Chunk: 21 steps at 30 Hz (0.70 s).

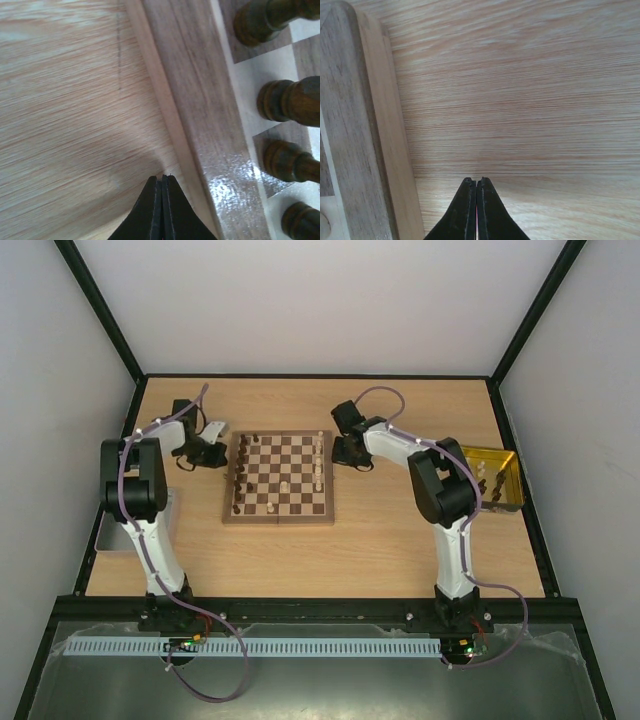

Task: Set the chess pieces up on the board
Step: Move the chessboard to the center of the board.

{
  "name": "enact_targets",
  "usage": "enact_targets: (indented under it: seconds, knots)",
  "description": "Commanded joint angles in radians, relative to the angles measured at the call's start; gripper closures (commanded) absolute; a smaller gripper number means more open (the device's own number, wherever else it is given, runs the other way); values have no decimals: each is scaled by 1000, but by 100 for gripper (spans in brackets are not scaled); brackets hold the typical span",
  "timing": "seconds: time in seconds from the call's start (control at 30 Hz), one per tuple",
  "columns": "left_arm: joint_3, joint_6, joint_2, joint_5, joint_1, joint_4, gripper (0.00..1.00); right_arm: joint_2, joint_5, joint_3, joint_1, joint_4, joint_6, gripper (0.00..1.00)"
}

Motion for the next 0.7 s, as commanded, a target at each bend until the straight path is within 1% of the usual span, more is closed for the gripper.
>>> enact_targets:
  seconds: [0.0, 0.4, 0.67]
  knots:
    - [-33, -16, 17, 19, -15, -26, 98, 15, -67, -17, -2, 50, -5, 98]
    - [-127, -14, -25, 48, -41, -30, 98, -25, -138, -131, 4, 123, 4, 98]
    - [-176, -11, -68, 64, -94, -46, 98, -116, -156, -279, 12, 187, 9, 98]
